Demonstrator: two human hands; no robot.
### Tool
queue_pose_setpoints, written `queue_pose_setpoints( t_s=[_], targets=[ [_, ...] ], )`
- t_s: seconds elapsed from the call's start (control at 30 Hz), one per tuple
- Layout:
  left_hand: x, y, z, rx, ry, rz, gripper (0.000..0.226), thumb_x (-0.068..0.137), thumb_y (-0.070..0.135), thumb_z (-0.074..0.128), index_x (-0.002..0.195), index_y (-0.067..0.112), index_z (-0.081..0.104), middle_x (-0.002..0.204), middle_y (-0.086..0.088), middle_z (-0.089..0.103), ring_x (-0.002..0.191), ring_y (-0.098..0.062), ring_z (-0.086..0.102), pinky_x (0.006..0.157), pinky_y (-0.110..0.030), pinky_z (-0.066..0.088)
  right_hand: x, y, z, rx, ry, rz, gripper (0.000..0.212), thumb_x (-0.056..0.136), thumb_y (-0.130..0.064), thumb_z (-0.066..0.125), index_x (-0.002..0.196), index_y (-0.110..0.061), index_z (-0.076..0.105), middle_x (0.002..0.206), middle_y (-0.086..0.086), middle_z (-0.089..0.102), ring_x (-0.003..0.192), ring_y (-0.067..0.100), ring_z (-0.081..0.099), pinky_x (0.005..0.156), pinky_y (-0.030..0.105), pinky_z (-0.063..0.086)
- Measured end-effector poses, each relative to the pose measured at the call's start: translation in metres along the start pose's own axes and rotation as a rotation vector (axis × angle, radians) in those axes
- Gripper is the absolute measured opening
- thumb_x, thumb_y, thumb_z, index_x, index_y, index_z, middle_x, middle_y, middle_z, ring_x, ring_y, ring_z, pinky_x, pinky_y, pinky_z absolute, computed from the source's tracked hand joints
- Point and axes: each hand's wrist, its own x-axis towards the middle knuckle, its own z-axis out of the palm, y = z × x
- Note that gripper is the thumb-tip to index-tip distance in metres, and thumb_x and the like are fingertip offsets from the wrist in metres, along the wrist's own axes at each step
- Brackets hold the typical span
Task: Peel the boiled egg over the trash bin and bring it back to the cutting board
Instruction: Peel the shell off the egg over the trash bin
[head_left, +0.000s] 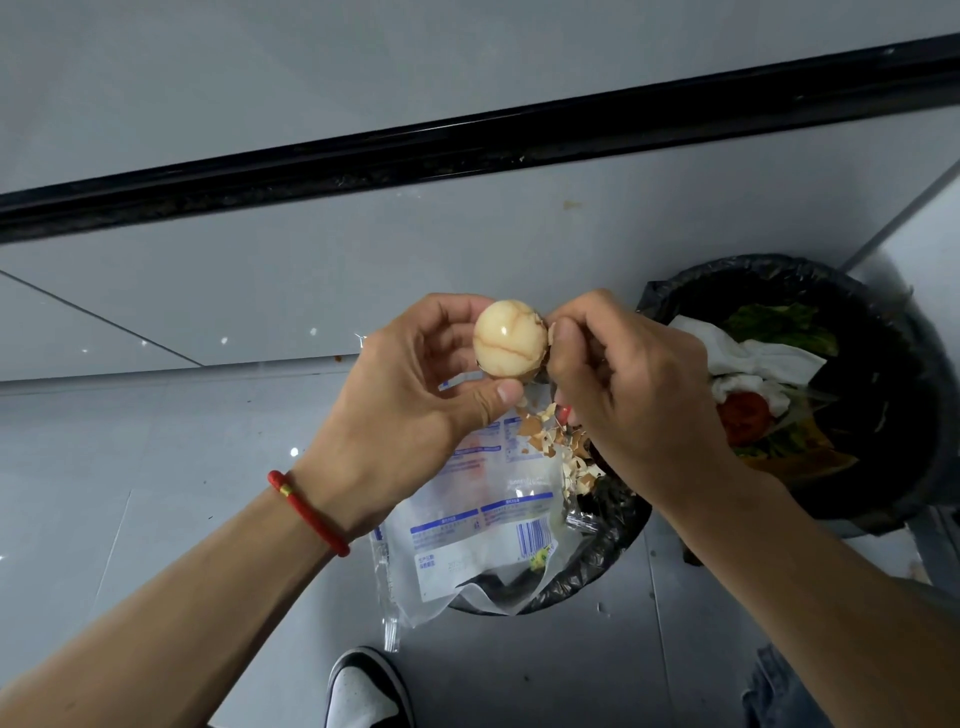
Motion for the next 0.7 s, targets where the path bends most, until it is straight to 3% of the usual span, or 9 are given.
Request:
queue_pose_setpoints(
  t_s=[0.1,0.33,0.53,0.7],
  targets=[
    [0.0011,-0.0018,-0.0007,-0.054,-0.016,-0.014,0.047,0.082,-0.012,0.073,0.125,0.005,0.062,0.113,-0.011,0.077,0.105,-0.023,0.075,0.093,-0.031,0.060,0.0003,0.0014,-0.0013,0.013,0.013,0.000,0.027,0.104,-0.010,0.051,0.089,0.002,0.070,0.065,-0.008,0.056,0.051,0.016,0.062,0.052,0.022,0.046],
    [0.0012,-0.0042,-0.0009,-0.087,-0.056,-0.026,0.046,0.086,-0.016,0.068,0.128,0.003,0.060,0.119,-0.017,0.074,0.113,-0.033,0.071,0.102,-0.046,0.056,0.0003,-0.0030,-0.0019,0.068,0.037,-0.018,0.030,0.104,-0.014,0.050,0.098,0.004,0.073,0.074,-0.009,0.057,0.057,0.013,0.062,0.056,0.020,0.050],
    [0.0016,-0.0023,-0.0030,-0.029,-0.063,0.001,0.046,0.085,-0.016,0.069,0.127,0.003,0.061,0.117,-0.017,0.075,0.111,-0.030,0.072,0.098,-0.036,0.059,0.0005,-0.0016,-0.0021,0.110,0.012,0.008,0.025,0.104,-0.016,0.057,0.096,0.002,0.073,0.072,-0.009,0.060,0.056,0.013,0.066,0.054,0.025,0.052],
    [0.0023,0.0001,-0.0046,0.048,-0.054,0.038,0.045,0.085,-0.016,0.069,0.125,0.005,0.062,0.115,-0.012,0.075,0.108,-0.021,0.072,0.091,-0.026,0.058,-0.0001,0.0033,-0.0020,0.131,-0.008,0.006,0.016,0.102,-0.006,0.061,0.097,0.003,0.073,0.069,0.000,0.067,0.055,0.016,0.066,0.053,0.033,0.055]
  ],
)
